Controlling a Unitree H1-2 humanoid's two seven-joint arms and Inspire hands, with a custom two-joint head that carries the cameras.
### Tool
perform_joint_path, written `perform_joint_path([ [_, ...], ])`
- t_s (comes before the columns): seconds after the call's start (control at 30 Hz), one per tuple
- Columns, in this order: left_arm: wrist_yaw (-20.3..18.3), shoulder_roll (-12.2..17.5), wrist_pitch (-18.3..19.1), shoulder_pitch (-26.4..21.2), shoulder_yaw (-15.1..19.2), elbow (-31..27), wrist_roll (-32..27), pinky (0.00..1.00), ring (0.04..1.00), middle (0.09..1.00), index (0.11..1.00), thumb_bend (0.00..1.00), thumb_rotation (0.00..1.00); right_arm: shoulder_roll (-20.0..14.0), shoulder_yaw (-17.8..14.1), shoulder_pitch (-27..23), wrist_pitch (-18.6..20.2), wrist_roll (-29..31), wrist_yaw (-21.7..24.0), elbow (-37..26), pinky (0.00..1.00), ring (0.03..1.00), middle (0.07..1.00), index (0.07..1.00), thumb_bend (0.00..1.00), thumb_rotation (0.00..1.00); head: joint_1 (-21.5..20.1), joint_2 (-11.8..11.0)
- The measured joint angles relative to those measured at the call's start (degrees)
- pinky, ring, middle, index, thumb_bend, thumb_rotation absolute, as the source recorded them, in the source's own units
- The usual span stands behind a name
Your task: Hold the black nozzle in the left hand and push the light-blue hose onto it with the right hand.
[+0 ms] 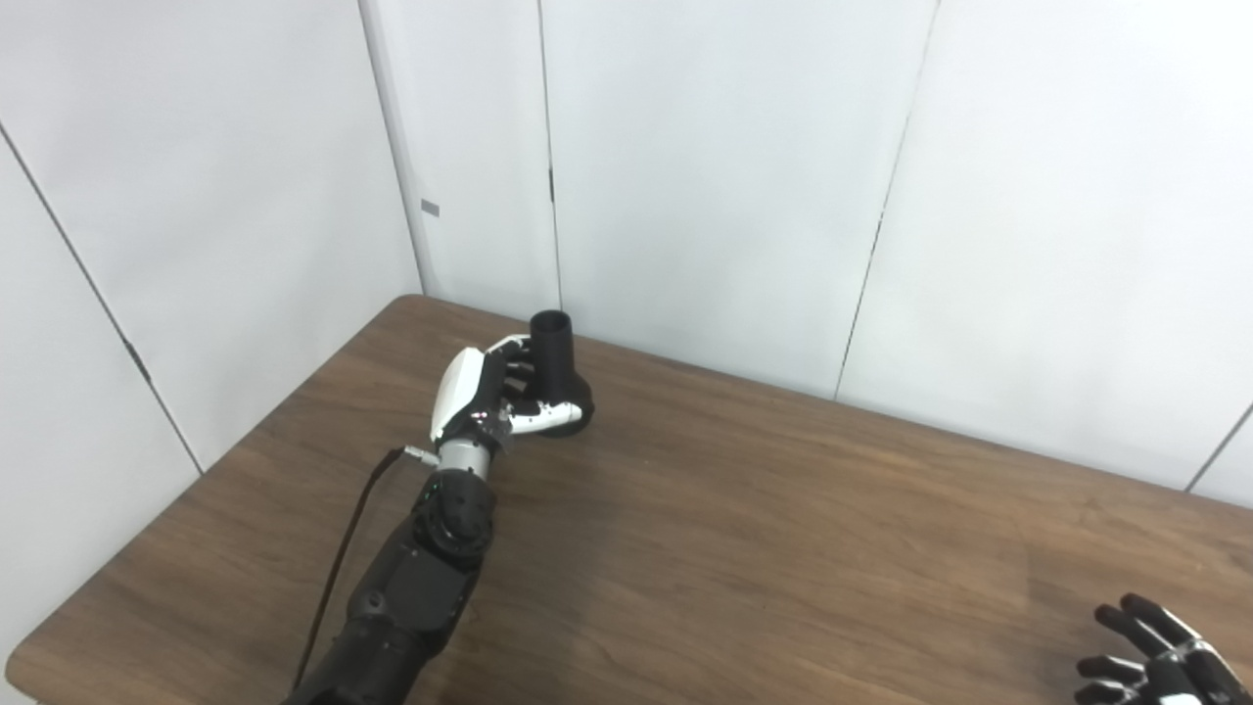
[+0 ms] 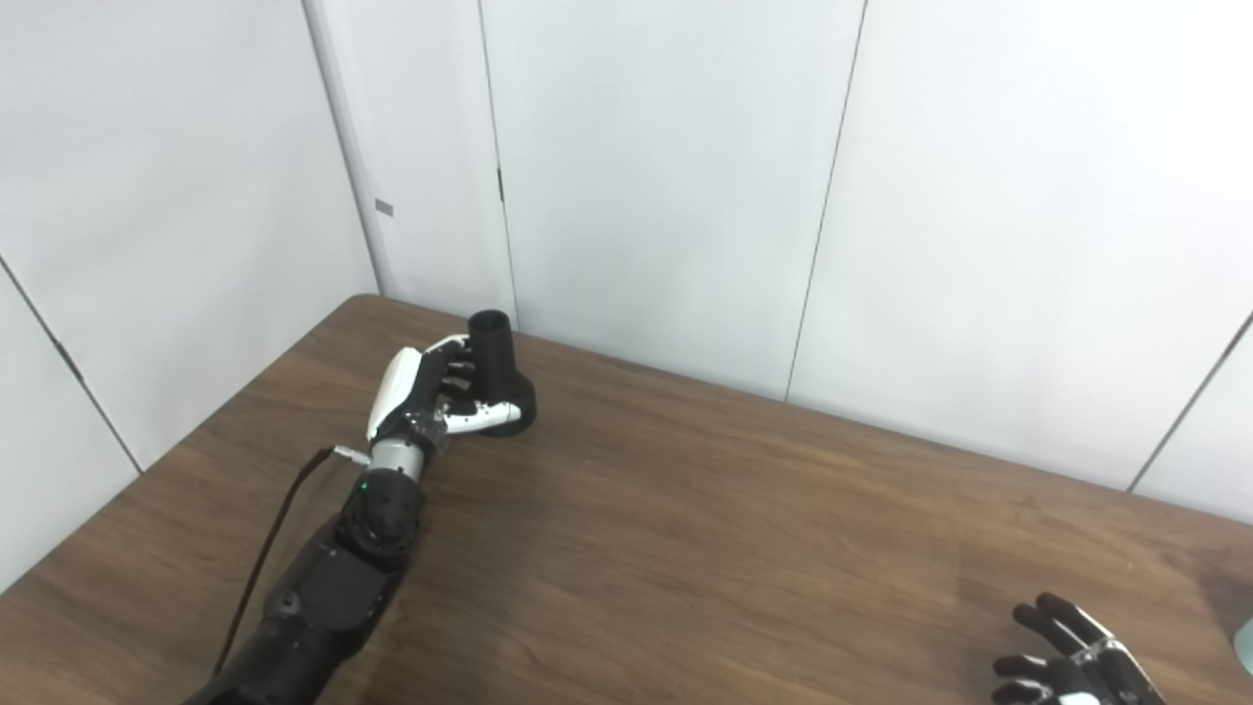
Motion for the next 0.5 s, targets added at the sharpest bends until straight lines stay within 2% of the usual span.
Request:
perform_joint_path([
  [0.33, 1.62, 0.23, -2.55, -1.37, -0.7, 3.85, 0.24, 0.64, 0.731, 0.765, 0.776, 0.83, 0.21, 0.79, 0.16, 1.48, 3.4, -0.22, -0.92, -3.35, 0.39, 0.536, 0.736, 0.739, 0.55, 0.41, -0.53, 0.61],
  [0.4, 1.74, 0.23, -2.66, -1.61, -0.7, 4.24, 0.14, 0.6, 0.703, 0.744, 0.757, 0.81, 0.18, 0.99, 0.15, 1.78, 3.68, -0.22, -1.0, -3.81, 0.39, 0.538, 0.742, 0.75, 0.53, 0.41, -0.53, 0.62],
  [0.5, 1.88, -0.12, -2.65, -1.8, 0.17, 4.32, -1.24, 0.5, 0.597, 0.645, 0.664, 0.72, 0.06, 1.05, 0.15, 2.09, 4.35, -0.21, -1.03, -4.45, 0.39, 0.534, 0.745, 0.754, 0.51, 0.41, -0.7, 0.79],
])
